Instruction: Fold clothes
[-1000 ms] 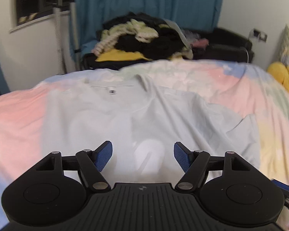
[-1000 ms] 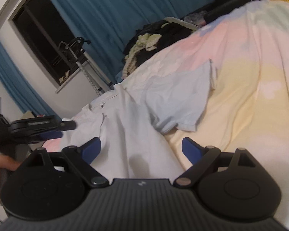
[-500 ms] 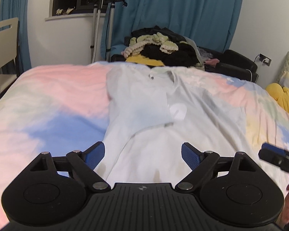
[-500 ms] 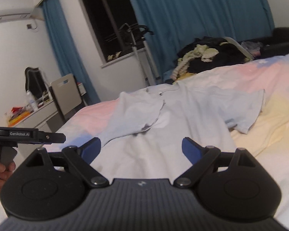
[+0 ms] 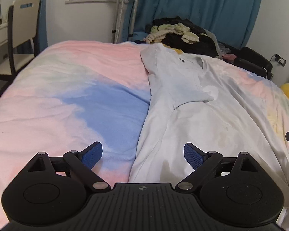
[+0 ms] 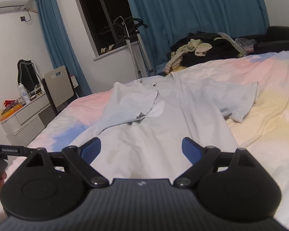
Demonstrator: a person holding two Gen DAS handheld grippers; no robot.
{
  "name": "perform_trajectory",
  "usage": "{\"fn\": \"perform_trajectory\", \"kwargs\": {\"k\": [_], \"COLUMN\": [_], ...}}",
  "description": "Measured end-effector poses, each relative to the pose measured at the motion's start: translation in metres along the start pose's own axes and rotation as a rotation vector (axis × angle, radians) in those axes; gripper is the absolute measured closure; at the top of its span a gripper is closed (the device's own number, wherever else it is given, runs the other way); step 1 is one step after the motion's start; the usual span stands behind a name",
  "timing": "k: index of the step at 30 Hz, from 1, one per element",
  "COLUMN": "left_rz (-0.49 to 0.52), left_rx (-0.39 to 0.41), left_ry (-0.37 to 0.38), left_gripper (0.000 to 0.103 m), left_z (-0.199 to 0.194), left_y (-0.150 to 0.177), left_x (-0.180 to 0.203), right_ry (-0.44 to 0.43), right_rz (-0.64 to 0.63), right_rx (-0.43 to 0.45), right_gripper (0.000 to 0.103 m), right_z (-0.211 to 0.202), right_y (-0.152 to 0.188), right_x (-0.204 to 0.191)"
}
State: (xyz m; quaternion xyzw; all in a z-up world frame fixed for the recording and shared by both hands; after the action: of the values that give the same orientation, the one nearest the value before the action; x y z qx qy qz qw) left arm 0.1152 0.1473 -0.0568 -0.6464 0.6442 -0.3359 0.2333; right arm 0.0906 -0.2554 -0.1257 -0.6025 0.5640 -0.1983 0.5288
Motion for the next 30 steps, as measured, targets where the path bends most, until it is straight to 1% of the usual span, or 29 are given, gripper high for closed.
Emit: {"fn": "perform_trajectory", "kwargs": {"k": [5,9,11,15,16,18,19,20,21,22,23,26,28,30], "left_rz": [-0.041,-0.058,-0.047,-0.096,-0.100,-0.088,-0.081,-0.074,-0.093,-0.111,-0.119,-0.063,-0.032,0.013], "left_rx": [-0.073,-0.153,-0.153,-0.160,-0.158,-0.162,-0.165,-0.167,-0.165,-0.163,-0.158,-0.139,-0.127,-0.133], "left_ry": [0.083,0.122,0.132,0.163,0.159,0.148,0.128,0.108,0.103,0.099,0.102,0.076,0.072,0.053], "left_gripper": [0.010,0.010,0.010,0.011,0.013,0.023,0.038,0.058,0.066,0.081,0.091,0.096,0.096,0.096], "left_z": [0.026,0.045,0.047,0.050,0.049,0.049,0.048,0.047,0.045,0.042,0.038,0.022,0.013,0.006], "left_y": [0.010,0.027,0.031,0.031,0.031,0.031,0.031,0.030,0.029,0.029,0.028,0.026,0.022,0.021], "left_x": [-0.012,-0.019,-0.019,-0.023,-0.023,-0.020,-0.018,-0.016,-0.016,-0.015,-0.012,0.006,0.023,0.042], "right_ry": [0.005,0.005,0.004,0.021,0.022,0.017,0.012,0.011,0.009,0.007,0.005,0.003,0.004,0.008], "right_rz": [0.001,0.017,0.031,0.027,0.029,0.036,0.041,0.042,0.044,0.045,0.048,0.054,0.052,0.060], "right_rx": [-0.031,-0.049,-0.055,-0.070,-0.072,-0.074,-0.074,-0.074,-0.074,-0.074,-0.074,-0.071,-0.062,-0.056], "right_gripper": [0.011,0.011,0.011,0.011,0.011,0.011,0.011,0.011,0.011,0.011,0.011,0.011,0.011,0.011], "right_z": [0.011,0.020,0.025,0.034,0.035,0.035,0.035,0.036,0.036,0.037,0.036,0.034,0.028,0.026], "right_y": [0.008,0.011,0.011,0.012,0.012,0.011,0.010,0.010,0.009,0.009,0.009,0.007,0.005,0.004], "right_x": [0.004,0.007,0.009,0.011,0.011,0.012,0.012,0.012,0.012,0.011,0.011,0.011,0.012,0.015]}}
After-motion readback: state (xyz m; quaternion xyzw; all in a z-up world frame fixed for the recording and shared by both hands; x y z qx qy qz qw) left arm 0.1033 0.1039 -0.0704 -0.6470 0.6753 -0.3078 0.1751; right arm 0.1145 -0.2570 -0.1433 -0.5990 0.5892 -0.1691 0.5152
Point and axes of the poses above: each gripper's, at about its wrist camera, not at the fingertips, and z roughly the way its jaws point, x to its right, y to its underside, the point moved 4 cm from there along z, roughly the way its jaws point, and after that the axes turned 1 degree about -y, right-handed, at the moved point
